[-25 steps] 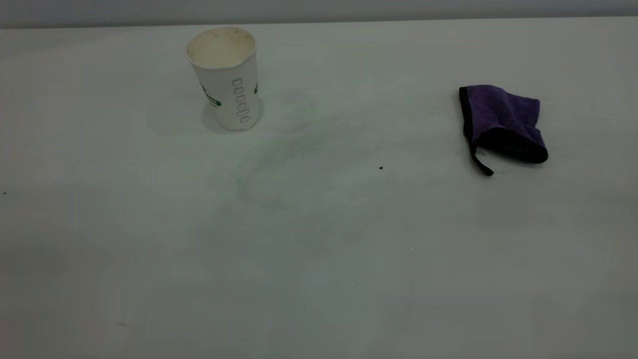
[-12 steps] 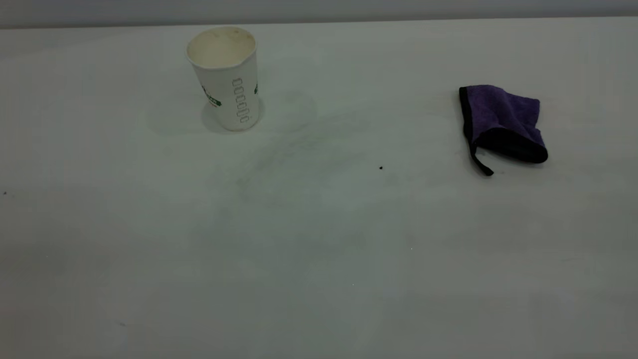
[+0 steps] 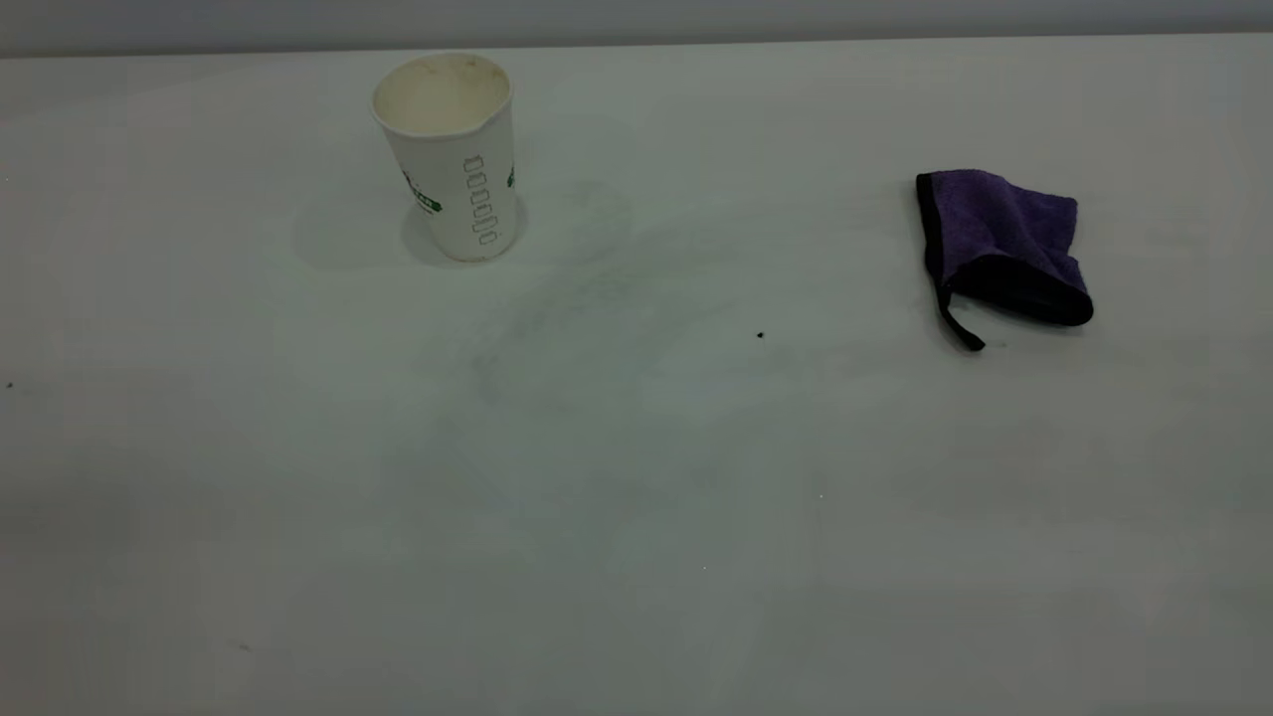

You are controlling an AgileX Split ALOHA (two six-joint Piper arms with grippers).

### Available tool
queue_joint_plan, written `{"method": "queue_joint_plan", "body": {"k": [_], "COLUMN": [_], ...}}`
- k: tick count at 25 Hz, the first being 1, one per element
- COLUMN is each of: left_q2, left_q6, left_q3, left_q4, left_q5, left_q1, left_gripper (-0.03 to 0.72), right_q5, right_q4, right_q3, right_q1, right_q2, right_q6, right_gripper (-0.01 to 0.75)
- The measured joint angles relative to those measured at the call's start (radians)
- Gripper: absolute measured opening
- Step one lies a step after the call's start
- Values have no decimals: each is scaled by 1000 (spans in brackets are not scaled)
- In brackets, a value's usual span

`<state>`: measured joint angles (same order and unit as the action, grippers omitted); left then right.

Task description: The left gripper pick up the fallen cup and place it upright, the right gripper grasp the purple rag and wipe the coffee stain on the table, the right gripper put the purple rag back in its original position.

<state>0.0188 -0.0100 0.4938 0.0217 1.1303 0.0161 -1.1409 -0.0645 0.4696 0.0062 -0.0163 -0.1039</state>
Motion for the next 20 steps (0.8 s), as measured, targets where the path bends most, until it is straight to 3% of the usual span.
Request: {"method": "queue_joint_plan", "body": {"k": [8,20], "left_q2": [0,0], "left_q6": [0,0], "left_q3": [0,0], "left_q4": [0,0], "left_q5": [0,0], "left_q1": [0,0], "left_gripper": [399,399], "right_q5": [0,0], "right_q4": [0,0], "right_q3": [0,0], "right_q1": [0,0], "right_q2": [0,0], "right_q6": [0,0], "right_gripper": [615,492]}}
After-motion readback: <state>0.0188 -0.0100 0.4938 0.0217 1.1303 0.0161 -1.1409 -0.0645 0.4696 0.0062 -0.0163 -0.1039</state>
